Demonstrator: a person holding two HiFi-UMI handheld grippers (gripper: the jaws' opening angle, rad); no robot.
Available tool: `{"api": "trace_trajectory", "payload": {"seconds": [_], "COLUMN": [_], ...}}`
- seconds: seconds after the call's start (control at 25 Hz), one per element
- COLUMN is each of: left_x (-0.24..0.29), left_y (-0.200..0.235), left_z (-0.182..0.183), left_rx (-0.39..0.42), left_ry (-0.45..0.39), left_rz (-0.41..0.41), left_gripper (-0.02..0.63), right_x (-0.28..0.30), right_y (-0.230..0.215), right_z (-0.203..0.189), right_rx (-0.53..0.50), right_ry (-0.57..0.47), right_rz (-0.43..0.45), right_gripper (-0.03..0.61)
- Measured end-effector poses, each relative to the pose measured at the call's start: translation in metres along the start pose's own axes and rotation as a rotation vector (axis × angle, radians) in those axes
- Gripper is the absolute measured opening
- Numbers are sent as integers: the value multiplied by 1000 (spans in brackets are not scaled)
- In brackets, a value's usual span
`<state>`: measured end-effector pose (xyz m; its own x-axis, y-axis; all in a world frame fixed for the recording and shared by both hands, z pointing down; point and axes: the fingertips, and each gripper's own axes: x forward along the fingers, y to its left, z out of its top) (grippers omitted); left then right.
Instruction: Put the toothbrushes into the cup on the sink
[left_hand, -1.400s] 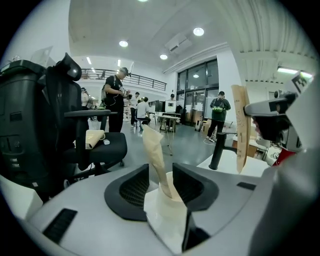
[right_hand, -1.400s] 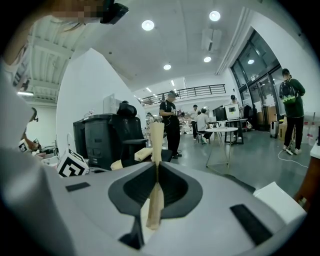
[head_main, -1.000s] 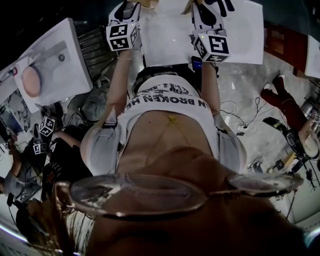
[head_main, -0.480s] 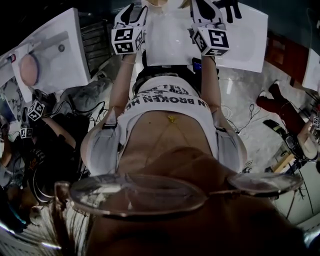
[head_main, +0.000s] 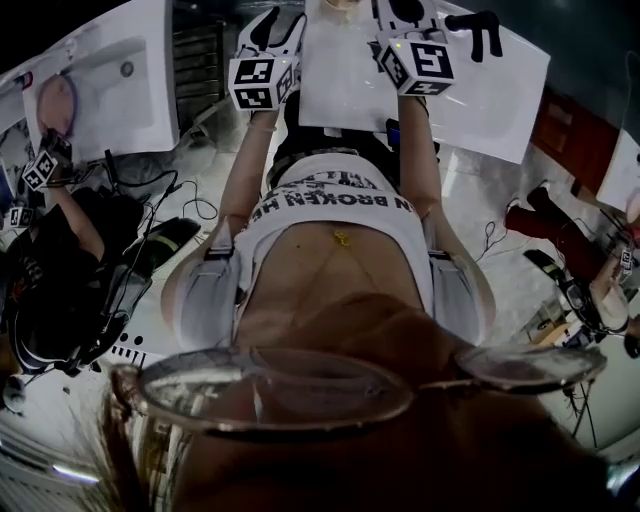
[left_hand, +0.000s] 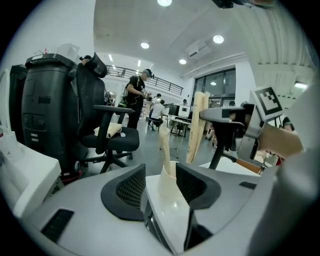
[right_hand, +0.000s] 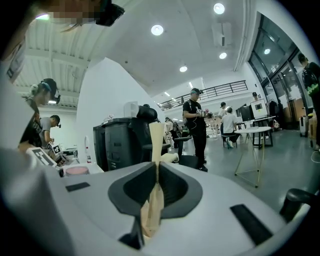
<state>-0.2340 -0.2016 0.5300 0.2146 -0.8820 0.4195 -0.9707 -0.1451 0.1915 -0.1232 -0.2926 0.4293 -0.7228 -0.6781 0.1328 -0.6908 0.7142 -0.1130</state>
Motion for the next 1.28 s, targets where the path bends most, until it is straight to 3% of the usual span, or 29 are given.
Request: {"api": "trace_trajectory", "payload": {"seconds": [0.6,1.04,1.08,1.16,1.28], "left_x": [-13,-11,-10,-7,-4], "left_y": [-2,0,-1,-2,-6], "left_z": [-9,-12,-12,-14,-16], "left_rx": [-25,-39,-38,-36,-36], "left_ry": [-1,5,5,7,8], "left_rz": [-1,-13,-12,-10,-12], "left_gripper": [179,179,179,179,182], "right_x": [58,75,74,72,68], "right_y": [-4,-7,-7,-7,-9], "right_z": [-111,-118,-117,-118,-119], "right_rx": [25,21,19,21,21], "right_ry": [255,252,249,247,253], "right_rz": [-5,-11,-5,10,14], "right_gripper": [37,38,45,127,138]}}
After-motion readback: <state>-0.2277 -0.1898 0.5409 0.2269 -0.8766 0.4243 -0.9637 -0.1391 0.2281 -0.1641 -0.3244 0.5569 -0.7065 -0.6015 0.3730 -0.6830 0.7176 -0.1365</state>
